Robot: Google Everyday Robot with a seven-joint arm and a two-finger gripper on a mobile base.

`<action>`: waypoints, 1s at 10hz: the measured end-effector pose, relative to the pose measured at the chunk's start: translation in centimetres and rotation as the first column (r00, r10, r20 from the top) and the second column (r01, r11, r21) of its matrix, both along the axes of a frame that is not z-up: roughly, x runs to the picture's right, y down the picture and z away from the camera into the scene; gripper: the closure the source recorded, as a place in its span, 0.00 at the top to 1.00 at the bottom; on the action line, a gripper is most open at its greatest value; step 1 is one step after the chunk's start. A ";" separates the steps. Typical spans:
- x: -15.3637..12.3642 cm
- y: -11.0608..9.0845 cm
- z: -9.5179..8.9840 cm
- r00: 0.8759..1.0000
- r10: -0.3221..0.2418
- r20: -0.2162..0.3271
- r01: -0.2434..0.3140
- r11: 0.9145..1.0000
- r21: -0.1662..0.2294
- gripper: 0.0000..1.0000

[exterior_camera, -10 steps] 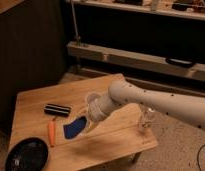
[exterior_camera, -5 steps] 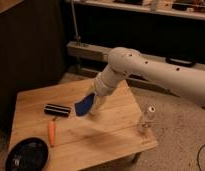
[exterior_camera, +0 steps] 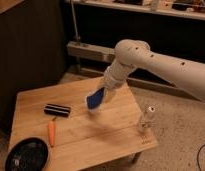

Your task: Place the white sponge in the ceramic cup

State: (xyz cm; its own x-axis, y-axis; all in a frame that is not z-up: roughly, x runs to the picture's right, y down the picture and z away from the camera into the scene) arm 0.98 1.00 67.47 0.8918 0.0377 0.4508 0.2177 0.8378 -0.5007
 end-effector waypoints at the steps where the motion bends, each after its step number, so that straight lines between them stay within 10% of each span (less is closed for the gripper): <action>1: 0.4 -0.5 0.8 1.000 0.001 -0.023 -0.002 1.000 -0.003 0.32; 10: -0.3 -1.7 8.7 0.990 -0.029 -0.135 0.020 0.998 -0.067 0.32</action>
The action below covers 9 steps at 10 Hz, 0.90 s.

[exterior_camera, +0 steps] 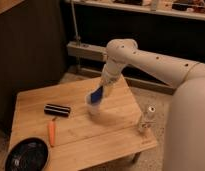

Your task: Place the white sponge in the ceramic cup

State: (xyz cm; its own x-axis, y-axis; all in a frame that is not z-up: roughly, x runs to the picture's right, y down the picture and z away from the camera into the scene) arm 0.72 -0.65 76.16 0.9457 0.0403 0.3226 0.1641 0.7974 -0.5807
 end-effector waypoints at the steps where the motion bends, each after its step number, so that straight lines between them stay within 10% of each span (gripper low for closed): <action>1: -0.8 -0.3 0.5 1.000 -0.009 0.000 0.009 1.000 -0.003 0.32; 9: -0.3 1.2 2.8 0.997 -0.050 -0.055 0.048 0.998 -0.044 0.32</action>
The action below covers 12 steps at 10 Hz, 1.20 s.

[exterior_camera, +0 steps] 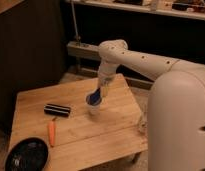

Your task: Place the white sponge in the ceramic cup

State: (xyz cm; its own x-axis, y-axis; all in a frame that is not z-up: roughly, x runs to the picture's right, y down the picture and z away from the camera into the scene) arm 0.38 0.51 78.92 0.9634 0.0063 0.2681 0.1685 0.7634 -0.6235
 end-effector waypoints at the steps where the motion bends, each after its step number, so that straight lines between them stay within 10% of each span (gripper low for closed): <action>1: 0.2 0.2 0.1 1.000 0.000 -0.004 0.000 1.000 0.000 0.32; 3: 0.2 0.7 0.3 1.000 -0.001 -0.009 0.001 1.000 0.001 0.35; 8: -1.2 1.1 -0.1 1.000 -0.015 -0.011 0.015 1.000 0.019 0.79; 12: -2.2 2.2 -0.5 0.999 -0.045 -0.027 0.045 0.999 0.011 0.80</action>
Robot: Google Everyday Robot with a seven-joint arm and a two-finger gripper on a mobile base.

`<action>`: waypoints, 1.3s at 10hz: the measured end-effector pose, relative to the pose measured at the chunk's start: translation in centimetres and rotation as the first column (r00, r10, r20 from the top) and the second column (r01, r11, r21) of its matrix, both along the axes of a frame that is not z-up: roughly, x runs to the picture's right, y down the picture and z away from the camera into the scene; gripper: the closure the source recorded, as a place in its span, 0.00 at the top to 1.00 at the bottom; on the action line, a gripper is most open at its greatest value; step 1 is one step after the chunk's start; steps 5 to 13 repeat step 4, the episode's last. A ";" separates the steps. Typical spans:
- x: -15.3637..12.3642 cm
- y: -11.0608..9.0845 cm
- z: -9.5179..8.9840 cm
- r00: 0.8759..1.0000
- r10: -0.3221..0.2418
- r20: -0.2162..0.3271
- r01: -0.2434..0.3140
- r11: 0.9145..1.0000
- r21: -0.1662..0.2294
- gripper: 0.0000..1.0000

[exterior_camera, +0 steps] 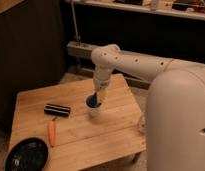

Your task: Place the white sponge in the ceramic cup

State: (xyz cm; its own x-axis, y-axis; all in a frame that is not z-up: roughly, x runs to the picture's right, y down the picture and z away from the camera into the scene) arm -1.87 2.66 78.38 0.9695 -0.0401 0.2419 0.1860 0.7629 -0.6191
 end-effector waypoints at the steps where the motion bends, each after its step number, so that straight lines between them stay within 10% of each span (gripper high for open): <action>1: 0.0 0.3 -0.2 1.000 -0.001 0.002 0.001 1.000 -0.004 0.80; 13: 1.1 0.1 -1.3 0.997 0.050 0.058 -0.051 0.999 0.001 0.80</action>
